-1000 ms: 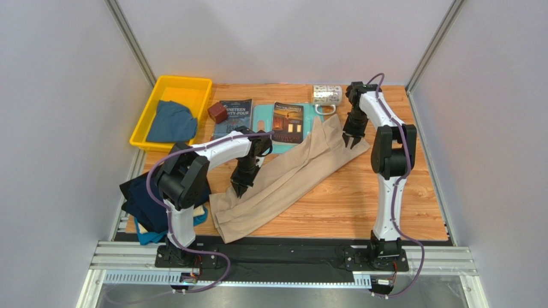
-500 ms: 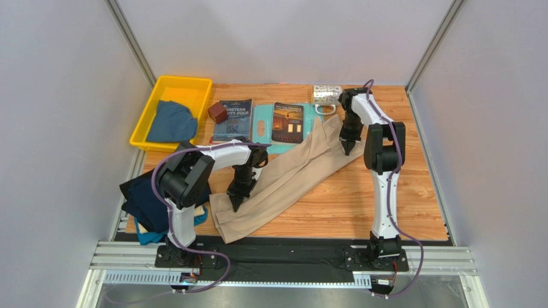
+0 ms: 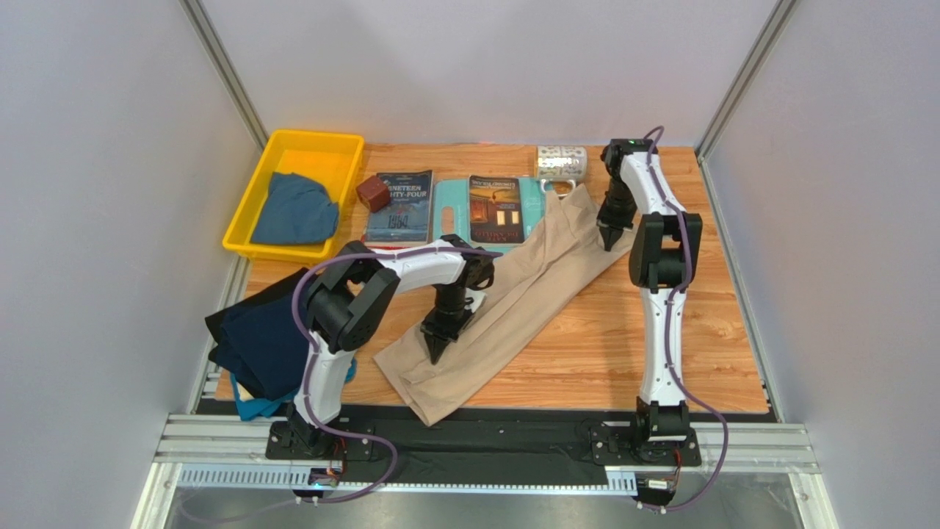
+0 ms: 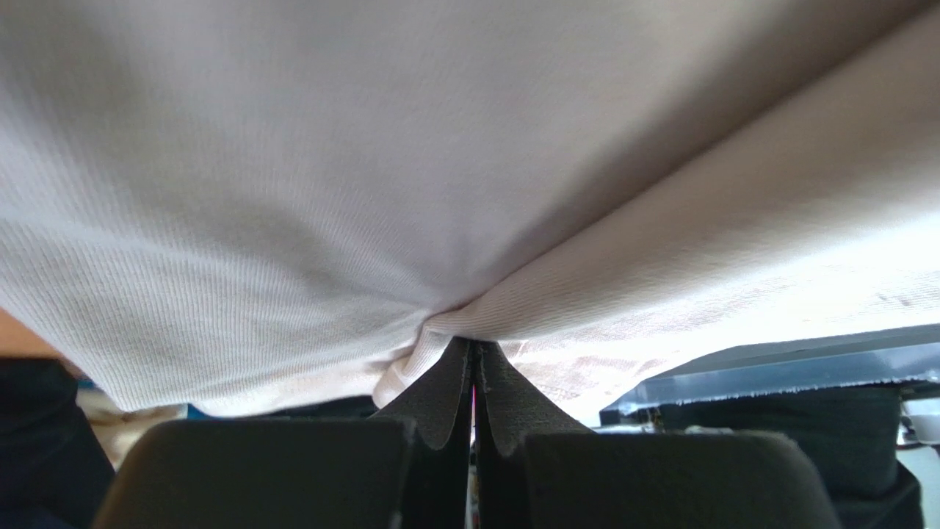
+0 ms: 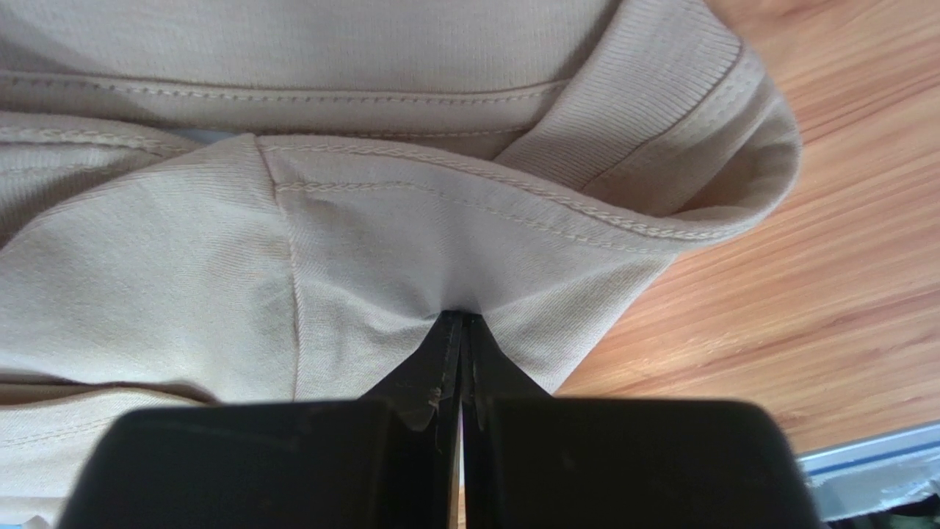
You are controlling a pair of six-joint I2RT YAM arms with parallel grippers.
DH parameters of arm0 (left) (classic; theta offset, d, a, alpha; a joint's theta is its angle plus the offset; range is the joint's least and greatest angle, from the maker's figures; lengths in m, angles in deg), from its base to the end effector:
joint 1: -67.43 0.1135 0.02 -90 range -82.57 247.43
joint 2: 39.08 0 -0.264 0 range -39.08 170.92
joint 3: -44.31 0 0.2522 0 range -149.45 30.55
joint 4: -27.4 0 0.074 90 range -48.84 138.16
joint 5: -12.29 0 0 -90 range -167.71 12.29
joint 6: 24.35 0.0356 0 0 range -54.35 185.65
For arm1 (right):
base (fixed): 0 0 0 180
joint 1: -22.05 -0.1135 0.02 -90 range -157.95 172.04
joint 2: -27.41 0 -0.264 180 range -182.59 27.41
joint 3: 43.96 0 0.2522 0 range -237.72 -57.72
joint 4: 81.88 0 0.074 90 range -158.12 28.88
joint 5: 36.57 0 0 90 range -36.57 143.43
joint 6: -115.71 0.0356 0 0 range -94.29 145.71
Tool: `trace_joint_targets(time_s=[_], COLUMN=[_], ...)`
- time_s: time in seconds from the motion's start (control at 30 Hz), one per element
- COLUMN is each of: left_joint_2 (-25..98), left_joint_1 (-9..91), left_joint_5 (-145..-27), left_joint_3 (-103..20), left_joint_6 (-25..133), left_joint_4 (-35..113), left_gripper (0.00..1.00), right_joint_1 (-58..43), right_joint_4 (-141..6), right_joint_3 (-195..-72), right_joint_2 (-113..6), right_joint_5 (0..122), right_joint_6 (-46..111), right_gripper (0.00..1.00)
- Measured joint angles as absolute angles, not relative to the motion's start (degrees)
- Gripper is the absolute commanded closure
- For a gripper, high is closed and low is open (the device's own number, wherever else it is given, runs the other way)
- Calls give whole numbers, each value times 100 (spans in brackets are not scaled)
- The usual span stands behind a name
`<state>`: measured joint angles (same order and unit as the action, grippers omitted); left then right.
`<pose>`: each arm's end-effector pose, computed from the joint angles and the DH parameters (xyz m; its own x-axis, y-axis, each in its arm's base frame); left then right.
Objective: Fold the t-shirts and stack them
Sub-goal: Fold the tshirt
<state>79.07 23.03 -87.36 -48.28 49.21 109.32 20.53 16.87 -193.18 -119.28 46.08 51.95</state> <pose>0.2382 -0.2417 0.1334 -0.8386 0.4308 0.3333 0.4342 0.8982 -0.0683 0.4807 0.0082 0.1609 -0.9091 0.4145 0.0410 0.4033 0.9006 -0.1620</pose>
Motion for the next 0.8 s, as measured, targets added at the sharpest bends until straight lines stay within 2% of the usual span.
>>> trace_joint_targets(time_s=[0.47, 0.67, 0.77, 0.8], left_joint_2=[9122, 9265, 9293, 9302], left_joint_1=[1890, 1785, 1776, 1767], left_joint_5=[-9101, -9180, -9252, -9265], left_joint_3=[-7121, -7350, -7388, -7403], left_joint_6=[5133, 5216, 5248, 5262], left_joint_4=[11225, 11321, 11330, 11334], left_gripper=[100, 100, 100, 100], right_joint_1=[3191, 3261, 3259, 3259], right_joint_4=[1147, 874, 693, 623], right_joint_3=[-19759, -19825, -19857, -19857], right_joint_2=[-12079, -12132, -12145, -12145], right_joint_5=[5209, 5657, 5939, 6033], right_joint_6=[5226, 5261, 5285, 5287], right_gripper=[90, 74, 64, 56])
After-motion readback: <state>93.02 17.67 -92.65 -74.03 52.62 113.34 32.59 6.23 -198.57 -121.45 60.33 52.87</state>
